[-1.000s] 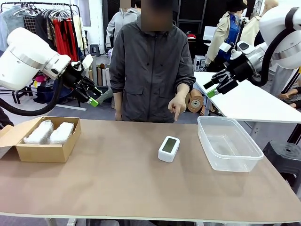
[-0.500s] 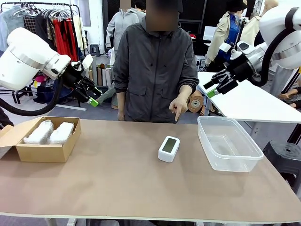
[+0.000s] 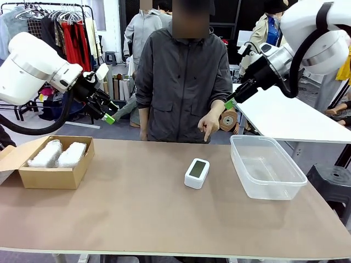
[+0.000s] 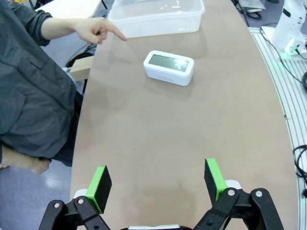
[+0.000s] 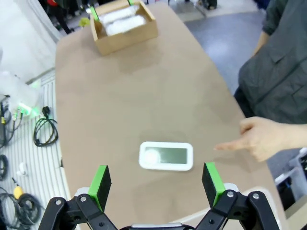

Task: Separate and place wrapped and unwrapped clocks.
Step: Pick up the Digital clock indicated by the person.

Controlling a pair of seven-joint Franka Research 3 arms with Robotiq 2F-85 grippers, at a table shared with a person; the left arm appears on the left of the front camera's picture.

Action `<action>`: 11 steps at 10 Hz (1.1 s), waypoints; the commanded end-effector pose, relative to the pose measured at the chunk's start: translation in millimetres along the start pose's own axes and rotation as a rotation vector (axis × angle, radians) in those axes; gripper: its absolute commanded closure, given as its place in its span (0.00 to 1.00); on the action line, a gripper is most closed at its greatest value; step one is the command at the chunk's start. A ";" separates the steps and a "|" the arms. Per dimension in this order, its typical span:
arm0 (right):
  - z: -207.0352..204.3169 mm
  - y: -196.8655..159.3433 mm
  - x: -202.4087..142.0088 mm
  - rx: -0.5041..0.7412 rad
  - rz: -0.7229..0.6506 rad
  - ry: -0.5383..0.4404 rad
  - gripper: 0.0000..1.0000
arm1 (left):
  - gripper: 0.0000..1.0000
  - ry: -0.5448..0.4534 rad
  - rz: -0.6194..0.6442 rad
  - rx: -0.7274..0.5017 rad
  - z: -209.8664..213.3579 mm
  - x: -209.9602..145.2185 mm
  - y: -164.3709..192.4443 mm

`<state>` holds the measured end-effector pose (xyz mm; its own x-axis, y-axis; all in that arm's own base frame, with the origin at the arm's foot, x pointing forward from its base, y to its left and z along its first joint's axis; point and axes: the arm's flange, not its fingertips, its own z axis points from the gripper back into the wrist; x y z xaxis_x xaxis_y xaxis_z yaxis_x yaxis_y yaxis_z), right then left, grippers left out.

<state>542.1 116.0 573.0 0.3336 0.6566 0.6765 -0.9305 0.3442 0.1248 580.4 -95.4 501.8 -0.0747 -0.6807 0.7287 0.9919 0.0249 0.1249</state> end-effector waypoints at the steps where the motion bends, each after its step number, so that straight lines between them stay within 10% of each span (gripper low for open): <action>1: -3.5 25.6 9.4 -0.056 -0.120 0.089 0.00 | 0.00 0.001 -0.008 0.002 1.4 -0.4 -1.5; 11: -10.4 29.6 14.4 -0.065 -0.188 0.147 0.00 | 0.00 0.001 -0.008 0.002 1.4 -0.4 -1.5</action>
<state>523.2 144.1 576.6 0.5370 0.6671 0.5163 -0.8302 0.5264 0.1834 580.4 -95.3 501.7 -0.0746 -0.6808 0.7287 0.9919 0.0250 0.1248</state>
